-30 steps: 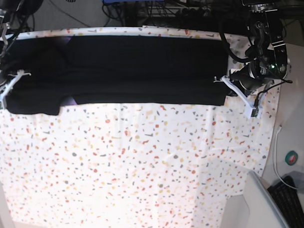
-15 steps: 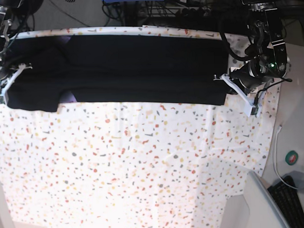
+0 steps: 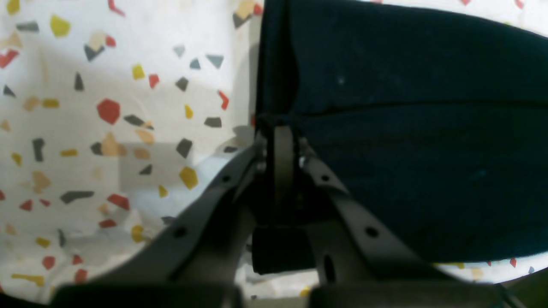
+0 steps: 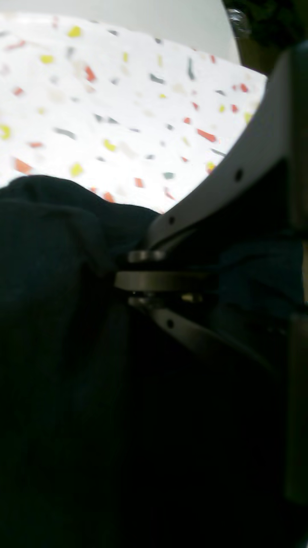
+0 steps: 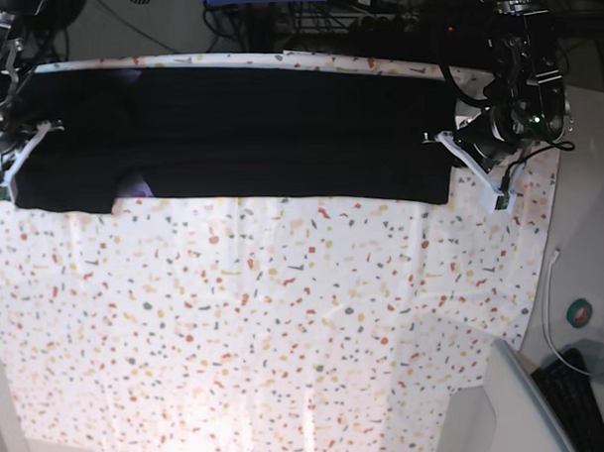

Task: Layout the t-shirt on the table in an organized manner, then fold the t-shirt properly
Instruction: 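Fold the hem with both grippers over toward the collar, then lower the folded hem with both grippers and release it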

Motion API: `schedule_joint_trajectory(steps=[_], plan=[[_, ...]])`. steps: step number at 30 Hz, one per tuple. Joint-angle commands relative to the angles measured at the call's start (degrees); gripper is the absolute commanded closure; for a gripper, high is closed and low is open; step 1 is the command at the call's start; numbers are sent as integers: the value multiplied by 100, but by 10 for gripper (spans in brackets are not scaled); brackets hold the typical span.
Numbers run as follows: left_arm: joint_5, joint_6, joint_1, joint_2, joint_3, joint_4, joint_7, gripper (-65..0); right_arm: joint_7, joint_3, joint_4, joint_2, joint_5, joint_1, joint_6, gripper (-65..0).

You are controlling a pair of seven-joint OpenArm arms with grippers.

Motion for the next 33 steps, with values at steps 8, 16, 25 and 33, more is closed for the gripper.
schedule_joint_trajectory(steps=[8,16,25,33], plan=[[-42,24,16,-40,-196,762,-70,-446,1,742,1135,-372,470,-250,-57,-245],[11,-2,561,514,-477,1632,-79,-135,10,786,1618,-434,470,-470,-57,-191],[20,24,544,505,94,876,-378,0,10,232,1152,-390,470,-268,-57,0],[20,33,263,356,94,-399,-624,0,10,232,-325,-144,462,216,-57,0]])
